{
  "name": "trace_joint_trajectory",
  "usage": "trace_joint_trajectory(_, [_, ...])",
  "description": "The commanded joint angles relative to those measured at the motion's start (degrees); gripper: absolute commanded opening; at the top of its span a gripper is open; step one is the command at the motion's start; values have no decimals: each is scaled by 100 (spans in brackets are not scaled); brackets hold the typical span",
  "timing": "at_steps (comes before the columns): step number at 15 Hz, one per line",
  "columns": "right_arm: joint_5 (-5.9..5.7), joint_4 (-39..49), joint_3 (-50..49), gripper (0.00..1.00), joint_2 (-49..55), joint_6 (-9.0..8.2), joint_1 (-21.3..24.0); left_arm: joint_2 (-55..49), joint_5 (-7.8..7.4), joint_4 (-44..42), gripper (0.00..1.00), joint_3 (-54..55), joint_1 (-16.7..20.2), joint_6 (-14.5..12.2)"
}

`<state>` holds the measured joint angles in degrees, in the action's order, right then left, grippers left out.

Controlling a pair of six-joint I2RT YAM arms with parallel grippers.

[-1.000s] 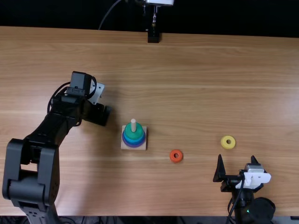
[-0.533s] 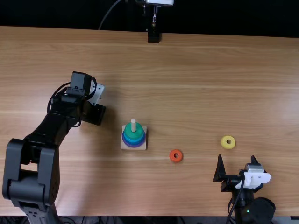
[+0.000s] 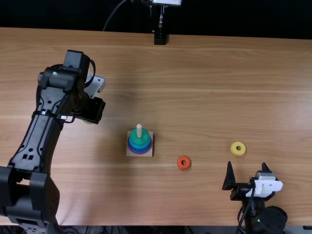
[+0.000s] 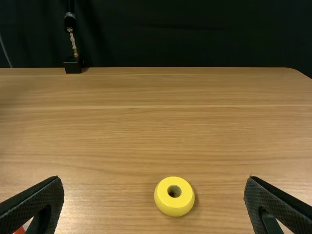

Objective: Build the Hanoi tower: stack the rings onto the peg from bottom to top in this color order: purple, dark blue, light blue, dark green, light green, yellow, orange.

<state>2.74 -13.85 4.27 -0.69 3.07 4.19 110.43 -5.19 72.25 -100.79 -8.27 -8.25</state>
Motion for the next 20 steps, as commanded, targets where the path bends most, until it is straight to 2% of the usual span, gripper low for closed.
trace_joint_trajectory(1, [32,-467,-348,100,69,20,47,-206,-103,390,0,-494,-43,2])
trace_joint_trajectory(2, [32,-467,-339,100,69,20,47,-206,-124,759,0,-784,-87,13])
trace_joint_trajectory(4, [32,-467,-348,100,69,20,47,-241,-124,1044,0,-1215,-438,87])
trace_joint_trajectory(7, [32,-467,-348,100,69,20,47,-259,-135,1044,0,-1540,-887,572])
trace_joint_trajectory(11, [32,-467,-348,100,69,20,47,-356,-135,1033,0,-1716,-1458,973])
trace_joint_trajectory(17, [32,-467,-348,100,69,20,47,-294,-135,1033,0,-1830,-1853,1194])
trace_joint_trajectory(20, [32,-467,-348,100,69,20,47,-268,-135,970,0,-1830,-1932,1321])
